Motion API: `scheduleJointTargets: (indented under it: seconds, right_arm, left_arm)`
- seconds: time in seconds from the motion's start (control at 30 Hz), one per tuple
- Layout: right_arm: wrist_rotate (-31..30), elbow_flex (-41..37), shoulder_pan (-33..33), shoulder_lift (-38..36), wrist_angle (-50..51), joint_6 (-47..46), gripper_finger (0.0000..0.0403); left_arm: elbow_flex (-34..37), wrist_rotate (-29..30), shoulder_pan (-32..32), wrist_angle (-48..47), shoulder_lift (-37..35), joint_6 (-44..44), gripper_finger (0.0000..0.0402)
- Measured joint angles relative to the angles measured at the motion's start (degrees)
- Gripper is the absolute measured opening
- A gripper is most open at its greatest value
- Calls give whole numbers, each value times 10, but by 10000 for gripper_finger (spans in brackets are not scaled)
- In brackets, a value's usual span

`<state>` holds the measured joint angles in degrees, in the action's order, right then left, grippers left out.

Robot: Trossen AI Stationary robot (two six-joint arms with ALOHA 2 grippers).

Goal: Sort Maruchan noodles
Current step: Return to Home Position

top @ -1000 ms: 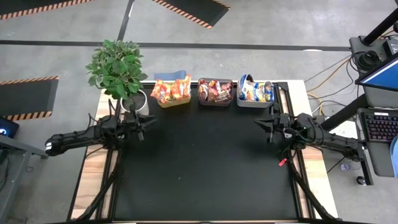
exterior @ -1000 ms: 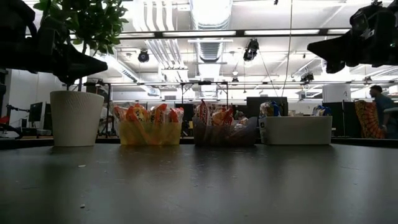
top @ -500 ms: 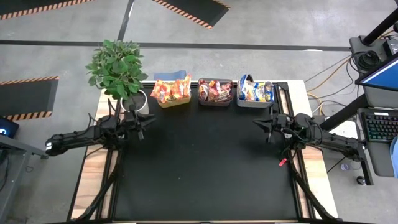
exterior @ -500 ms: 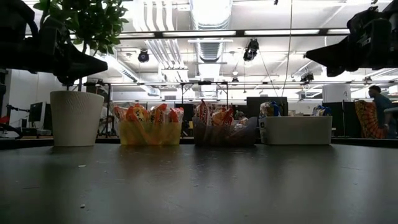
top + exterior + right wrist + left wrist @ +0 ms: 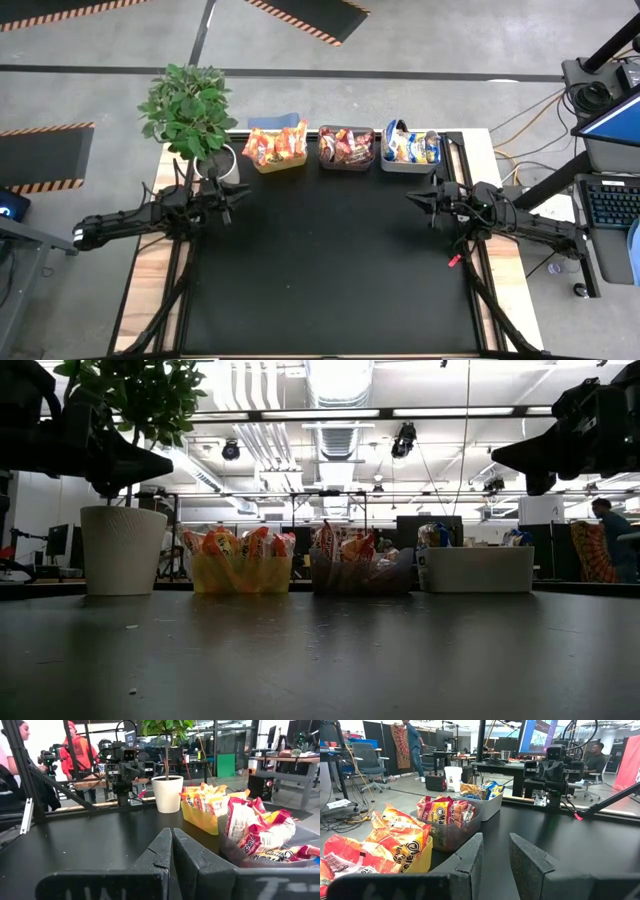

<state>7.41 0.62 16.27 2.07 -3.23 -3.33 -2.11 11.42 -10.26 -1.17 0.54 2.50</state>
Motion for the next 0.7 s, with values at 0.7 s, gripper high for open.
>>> scheduleJointTargets:
  seconds: [0.7]
  right_arm:
    - [0, 0, 0, 0, 0, 3, 9]
  left_arm:
    - [0, 0, 0, 1, 0, 0, 75]
